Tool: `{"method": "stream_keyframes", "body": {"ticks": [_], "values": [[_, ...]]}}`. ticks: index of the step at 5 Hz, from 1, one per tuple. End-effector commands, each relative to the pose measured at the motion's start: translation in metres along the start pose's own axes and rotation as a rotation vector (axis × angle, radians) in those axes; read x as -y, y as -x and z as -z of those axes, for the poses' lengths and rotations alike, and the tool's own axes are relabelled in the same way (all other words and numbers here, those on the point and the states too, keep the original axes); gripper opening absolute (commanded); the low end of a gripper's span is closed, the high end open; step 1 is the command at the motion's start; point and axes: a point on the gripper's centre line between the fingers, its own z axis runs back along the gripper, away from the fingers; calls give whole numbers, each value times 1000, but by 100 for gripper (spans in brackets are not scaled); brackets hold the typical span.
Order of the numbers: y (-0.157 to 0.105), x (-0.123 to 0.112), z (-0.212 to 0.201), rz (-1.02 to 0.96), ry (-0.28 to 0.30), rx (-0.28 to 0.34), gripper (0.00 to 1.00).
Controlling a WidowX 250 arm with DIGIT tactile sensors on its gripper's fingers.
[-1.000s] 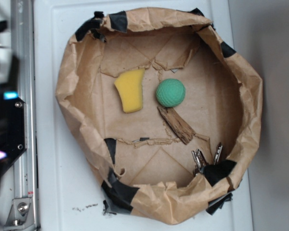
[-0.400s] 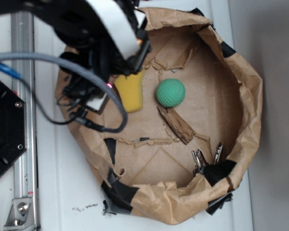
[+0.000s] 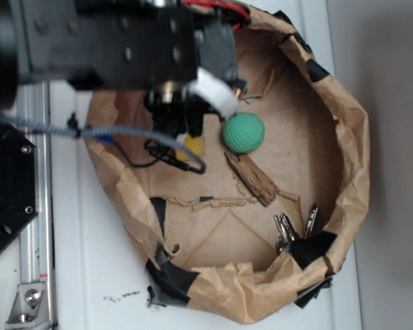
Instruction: Grab the green sponge.
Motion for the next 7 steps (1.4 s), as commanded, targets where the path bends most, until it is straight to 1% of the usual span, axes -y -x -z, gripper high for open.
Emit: {"method": "stream_keyframes", "body": {"ticks": [1, 2, 3, 4, 5, 6, 7], "values": [[-9, -7, -11, 10, -33, 33, 100], [-9, -7, -11, 10, -33, 33, 100], [7, 3, -10, 34, 8, 4, 100], [11, 18, -6, 109, 93, 53, 100], [7, 32, -1, 180, 140, 95, 100], [2, 39, 12, 207, 132, 69, 100], [-4, 44, 42, 225, 170, 38, 100]]}}
